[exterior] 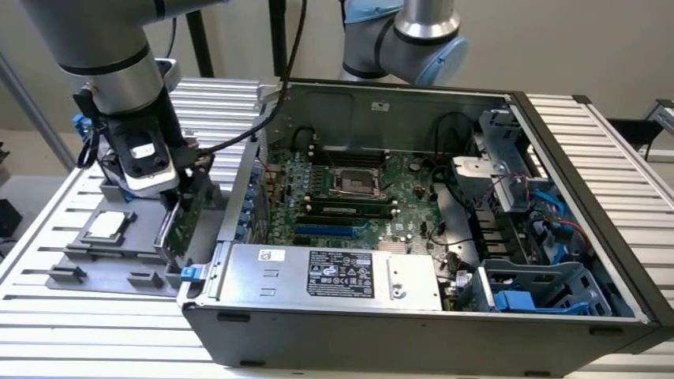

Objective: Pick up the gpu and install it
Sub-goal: 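Pick up the gpu and move the gpu toward the slot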

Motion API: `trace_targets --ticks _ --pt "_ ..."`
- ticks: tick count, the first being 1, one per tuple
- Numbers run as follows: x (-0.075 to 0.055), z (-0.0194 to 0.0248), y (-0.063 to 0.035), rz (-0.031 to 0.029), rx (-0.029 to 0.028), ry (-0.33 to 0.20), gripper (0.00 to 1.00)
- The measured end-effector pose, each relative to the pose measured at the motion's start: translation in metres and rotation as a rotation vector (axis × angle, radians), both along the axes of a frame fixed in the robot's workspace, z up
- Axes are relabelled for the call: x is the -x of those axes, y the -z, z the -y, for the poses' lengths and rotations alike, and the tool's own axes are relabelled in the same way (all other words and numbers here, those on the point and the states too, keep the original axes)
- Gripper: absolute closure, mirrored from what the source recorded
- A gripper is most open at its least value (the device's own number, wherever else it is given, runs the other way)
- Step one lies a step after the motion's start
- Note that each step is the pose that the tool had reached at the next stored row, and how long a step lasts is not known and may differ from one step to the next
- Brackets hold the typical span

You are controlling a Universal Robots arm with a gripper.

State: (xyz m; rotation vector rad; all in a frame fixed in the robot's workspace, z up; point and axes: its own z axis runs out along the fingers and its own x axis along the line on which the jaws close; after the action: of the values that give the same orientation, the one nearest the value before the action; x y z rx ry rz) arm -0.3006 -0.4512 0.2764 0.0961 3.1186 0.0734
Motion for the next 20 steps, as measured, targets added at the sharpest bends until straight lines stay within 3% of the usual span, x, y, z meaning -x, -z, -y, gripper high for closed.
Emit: trace_targets --ticks 8,20 --pt "-0.006 0.0 -0.0362 -0.0064 0.0001 0.0 0.73" --pt "-0.025 0.0 -0.0909 -0.0091 0.0 0.0 0.73"
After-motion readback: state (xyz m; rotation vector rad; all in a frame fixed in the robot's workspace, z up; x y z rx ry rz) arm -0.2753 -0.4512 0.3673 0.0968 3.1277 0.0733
